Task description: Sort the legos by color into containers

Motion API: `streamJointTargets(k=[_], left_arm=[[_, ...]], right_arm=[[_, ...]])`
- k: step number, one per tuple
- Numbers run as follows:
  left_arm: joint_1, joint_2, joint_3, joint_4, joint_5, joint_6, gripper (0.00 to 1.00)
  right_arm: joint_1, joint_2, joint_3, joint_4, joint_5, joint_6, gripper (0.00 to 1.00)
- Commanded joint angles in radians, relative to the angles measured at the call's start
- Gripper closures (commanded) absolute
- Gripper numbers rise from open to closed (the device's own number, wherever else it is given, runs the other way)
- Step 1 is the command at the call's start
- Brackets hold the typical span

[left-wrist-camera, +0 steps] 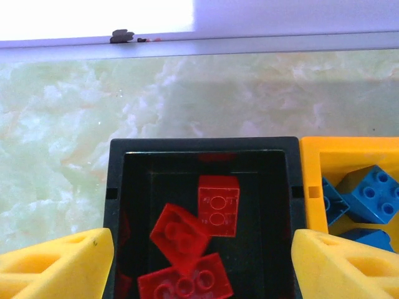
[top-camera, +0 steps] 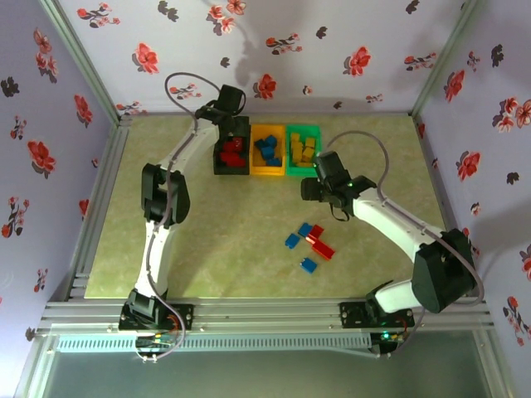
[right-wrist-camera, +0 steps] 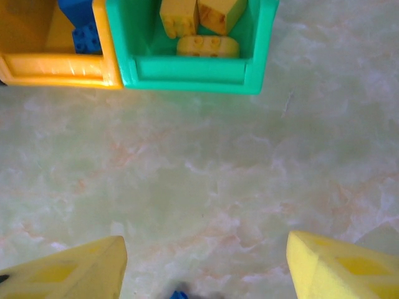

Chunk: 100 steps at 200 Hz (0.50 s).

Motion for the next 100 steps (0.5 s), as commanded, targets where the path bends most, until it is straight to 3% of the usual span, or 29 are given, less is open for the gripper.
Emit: streamJointTargets(k=[1,51,100], left_arm=[[-0.003,-0.018,-0.005,0.035,0.006,0.022,0.24],[-0.011,-0.226,-0.2,0.094,0.025,0.019,0.23],[-0.042,-0.403,-0.363,0.103,0.03,0.028,0.21]], right_arm=[[0.02,-0.028,-0.046,-0.068,0.028,0.031,0.31],[0.068,-0.12,-0.13,-0.169,0.036,0.094,0.31],[0.119,-0.197,-0.203,-0.229,-0.043,0.103,0.31]])
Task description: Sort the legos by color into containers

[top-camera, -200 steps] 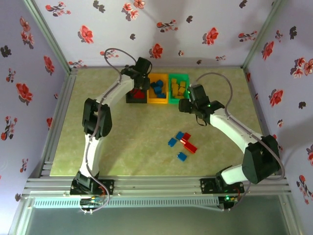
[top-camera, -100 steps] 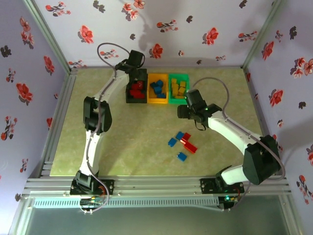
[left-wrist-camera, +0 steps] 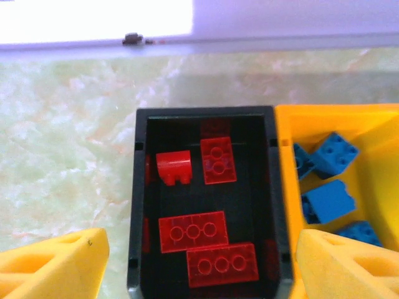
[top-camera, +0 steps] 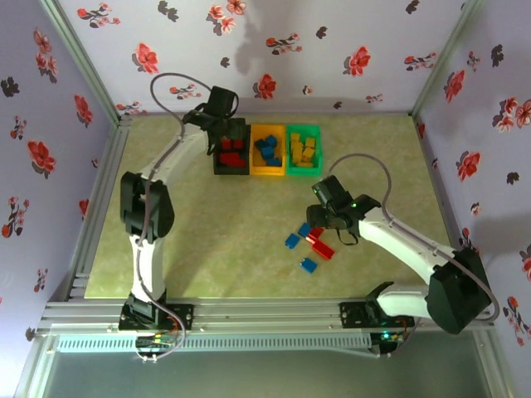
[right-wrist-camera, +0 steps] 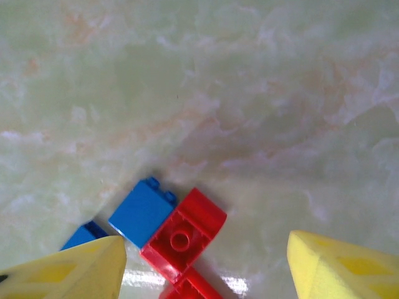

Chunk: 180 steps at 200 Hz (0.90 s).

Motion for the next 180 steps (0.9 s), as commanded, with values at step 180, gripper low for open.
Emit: streamJointTargets(k=[180], left_arm=[[-0.09,-0.347,-0.298,0.059,0.012,0.007,0.2]], right_arm=[[0.151,0.051,-0.141,-0.115,-0.017,0.174,0.35]])
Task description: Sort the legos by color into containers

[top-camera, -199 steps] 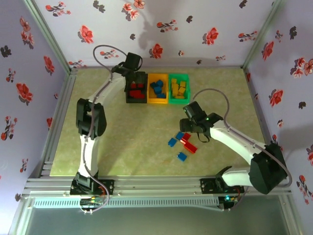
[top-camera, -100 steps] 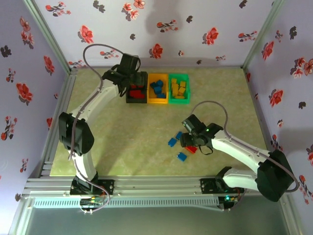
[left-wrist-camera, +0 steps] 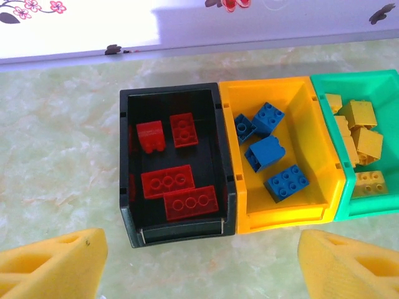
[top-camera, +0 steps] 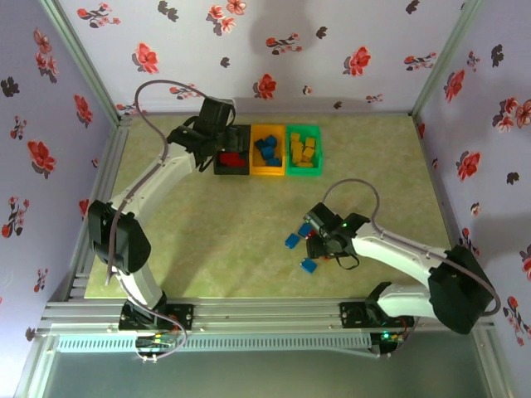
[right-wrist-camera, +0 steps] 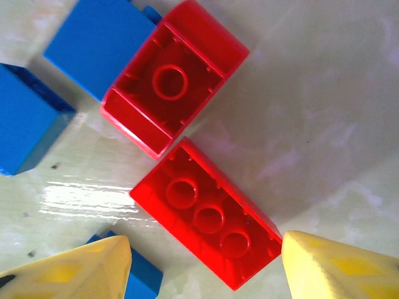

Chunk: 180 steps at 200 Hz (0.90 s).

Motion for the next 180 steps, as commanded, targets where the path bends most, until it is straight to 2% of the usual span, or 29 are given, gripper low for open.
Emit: streamJointTargets(k=[1,92,118,155,180], left_arm=[[-0.007,-0.038,-0.02,0.018,0.005,0.007,0.2],[-0.008,-0.08,-0.053,0.021,-0.002,0.011,0.2],[-0.009,-0.086,-0.057,0.015,-0.003,0.013,0.2],[-0.007,-0.109,-0.072,0.014,-0.006,0.013,0.2],[-0.008,-0.134,-0.091,0.015,-0.007,0.014,0.2]], right_arm=[[0.01,0.043,0.017,-0.04,0.039,0.025,0.35],[0.01,0.15,0.077,-0.02,0.081,0.009,0.38],[0.009,0.161,0.083,-0.032,0.102,0.019,0.49],[0.002,0.152,0.091,-0.056,0.138,0.028,0.71],[-0.006,0.131,0.121,-0.069,0.153,-0.005,0.74]])
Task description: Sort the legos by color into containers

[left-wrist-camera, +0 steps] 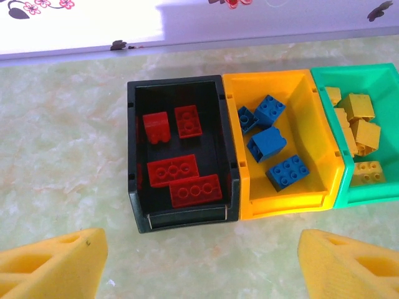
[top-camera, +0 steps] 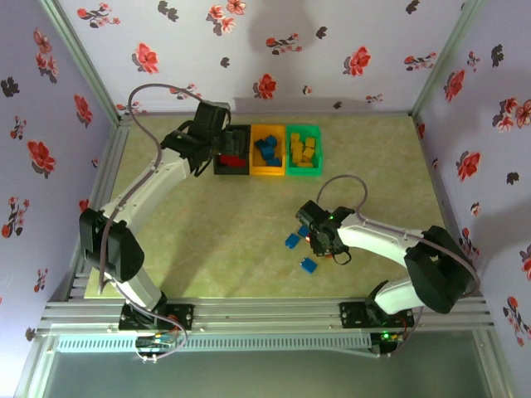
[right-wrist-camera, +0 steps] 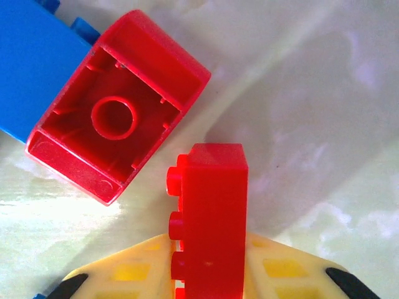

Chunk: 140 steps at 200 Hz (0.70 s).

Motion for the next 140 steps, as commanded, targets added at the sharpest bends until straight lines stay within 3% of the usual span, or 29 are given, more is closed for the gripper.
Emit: streamJointTargets(k=[1,35,63,140], left_arm=[[-0.008,-0.059,-0.02,0.015,-0.007,0.013,0.2],[-0.008,-0.101,-0.053,0.016,-0.011,0.007,0.2],[-0.007,-0.151,-0.104,0.028,-0.02,-0.008,0.19],[-0.008,-0.259,-0.249,0.02,-0.057,-0.065,0.19]], right_arm=[[-0.007,-0.022,0.054,-0.043,0.051,-0.023,0.74],[-0.059,-0.036,0.181,-0.084,0.094,-0.15,0.79],[-0.109,-0.014,0.304,0.0,0.068,-0.237,0.81],[-0.125,0.323,0.781,0.254,-0.094,-0.346,0.83]])
